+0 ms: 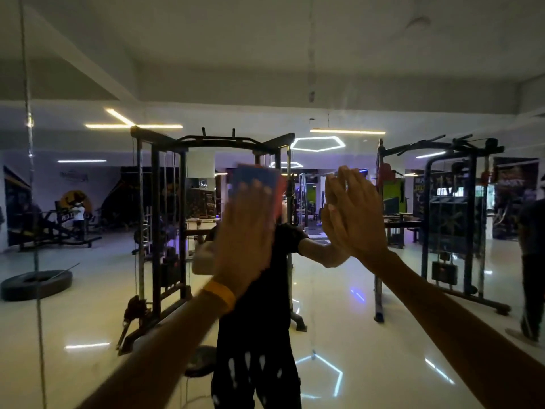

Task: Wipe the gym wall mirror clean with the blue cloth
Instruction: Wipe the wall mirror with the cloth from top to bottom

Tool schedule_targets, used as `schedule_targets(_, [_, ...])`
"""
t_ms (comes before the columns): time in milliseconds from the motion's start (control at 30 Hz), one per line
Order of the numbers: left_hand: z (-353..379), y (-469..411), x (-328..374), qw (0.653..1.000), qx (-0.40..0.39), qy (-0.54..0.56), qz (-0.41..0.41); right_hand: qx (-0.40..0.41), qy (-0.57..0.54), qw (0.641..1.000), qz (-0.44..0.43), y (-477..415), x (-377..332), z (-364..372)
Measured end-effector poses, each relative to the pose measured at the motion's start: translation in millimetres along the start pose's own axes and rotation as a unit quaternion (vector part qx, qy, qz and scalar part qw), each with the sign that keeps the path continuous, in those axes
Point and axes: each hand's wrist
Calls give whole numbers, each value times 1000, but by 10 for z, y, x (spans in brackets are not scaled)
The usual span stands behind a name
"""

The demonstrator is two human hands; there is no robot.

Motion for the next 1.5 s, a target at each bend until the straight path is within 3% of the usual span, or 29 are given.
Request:
schedule_targets(100, [162,138,314,999,-14,17,34,6,1,1000,-8,158,193,-71])
schedule_targets(233, [87,471,-362,993,44,-25,-102,13,-13,1000,-5,464,521,-217])
schedule_targets(300, [59,468,-273,991,55,-26,-121,-8,4,1000,-21,646,539,-212])
schedule_targets(433, [349,484,762,991,-37,11,128,-59,30,997,-47,892,483,-136])
schedule_targets(467, [385,531,829,987,-54,0,154,-63,28,996,-51,919,490,-126])
schedule_targets(700, [127,-352,34,999,21,-44,-21,-52,10,995,-82,878,728,-96])
schedule_targets(767, [196,-243,236,999,18,-49,10,-51,-4,995,-82,893,753,-66])
schedule_targets(867, [351,608,748,988,-39,-42,143,-46,-15,996,-79,915,740,-36])
schedule_targets(967, [310,754,650,979,-53,-56,189,-42,-9,996,-81,909,746,-34])
schedule_targets(1033, [220,255,305,988,-31,-75,129,-45,-4,996,-80,912,742,-32])
schedule_targets(1133, [23,-415,-128,997,29,-65,-42,-47,-7,996,-80,897,756,-32])
schedule_targets(1167, [35,-428,-118,996,42,-59,-58,-46,-11,995,-86,894,762,-30])
schedule_targets(1367, [497,920,1071,978,-50,-34,199,-46,-8,995,-89,905,778,-32])
schedule_targets(1433, [412,748,781,972,-55,-54,223,-49,-5,995,-93,902,792,-34])
schedule_targets(1500, [273,234,322,984,-11,-70,166,-47,-6,994,-95,895,800,-26])
Point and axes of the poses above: each hand's wrist, its own y-axis away from the middle knuckle, its own z-axis out of the palm, x = y × z, and after that the axes turned 12 degrees about z, right-handed
